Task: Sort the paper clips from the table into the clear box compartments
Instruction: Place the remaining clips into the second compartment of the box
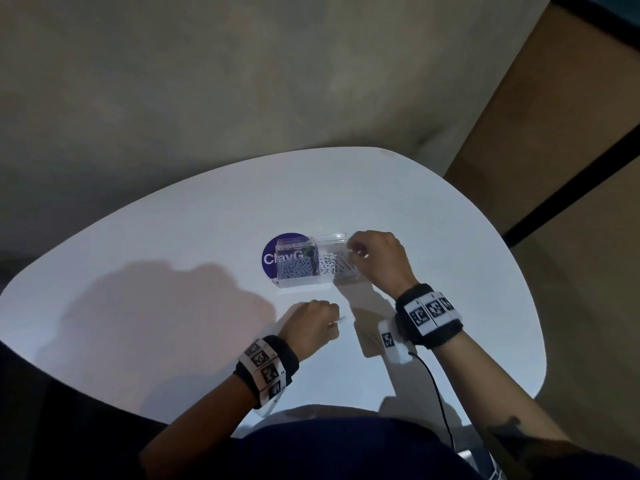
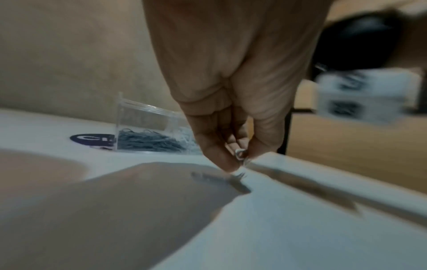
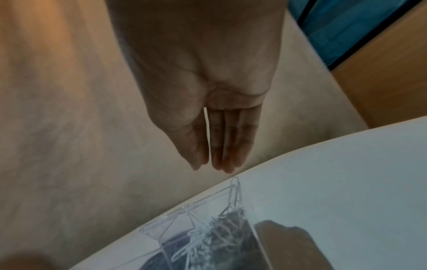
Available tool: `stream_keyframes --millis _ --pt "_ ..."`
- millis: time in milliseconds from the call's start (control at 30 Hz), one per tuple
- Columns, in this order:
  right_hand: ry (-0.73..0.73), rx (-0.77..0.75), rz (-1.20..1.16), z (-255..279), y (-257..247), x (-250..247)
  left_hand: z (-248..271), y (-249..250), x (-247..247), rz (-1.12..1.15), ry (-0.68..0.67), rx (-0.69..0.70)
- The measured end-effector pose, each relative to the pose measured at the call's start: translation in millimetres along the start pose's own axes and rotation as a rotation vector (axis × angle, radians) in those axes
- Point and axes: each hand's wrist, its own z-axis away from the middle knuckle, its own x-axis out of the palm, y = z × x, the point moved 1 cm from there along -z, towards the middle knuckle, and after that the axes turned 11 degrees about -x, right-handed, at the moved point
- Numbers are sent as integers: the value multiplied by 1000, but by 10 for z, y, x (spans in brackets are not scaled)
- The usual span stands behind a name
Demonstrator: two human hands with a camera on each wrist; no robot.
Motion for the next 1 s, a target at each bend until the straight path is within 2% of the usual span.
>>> stream_keyframes --millis 67,133,200,267,433,533,600,667,800,867,1000 --pt "42 18 13 244 80 -56 -28 -8 -188 165 66 -18" --pt "-102 57 0 528 186 -44 -127 7 -384 249 168 -24" --pt "-303 71 -52 805 289 23 -276 38 -564 216 271 -50" --pt "-419 91 -83 1002 375 116 -452 43 -671 159 329 -65" --pt "-434 67 -31 1169 401 289 -693 -22 -596 22 301 -54" --pt "-439 61 46 1173 336 356 -553 11 -552 -11 398 14" --pt "-433 41 118 1187 270 409 -384 0 -499 44 452 52" --pt "-409 47 144 1211 227 446 -222 -82 -375 73 431 100" --pt "-402 100 69 1207 205 467 -21 -413 -18 31 270 245" --pt "-423 90 55 1181 207 478 10 -507 102 15 205 238" --pt "-456 23 49 1147 204 498 54 -470 164 28 217 234"
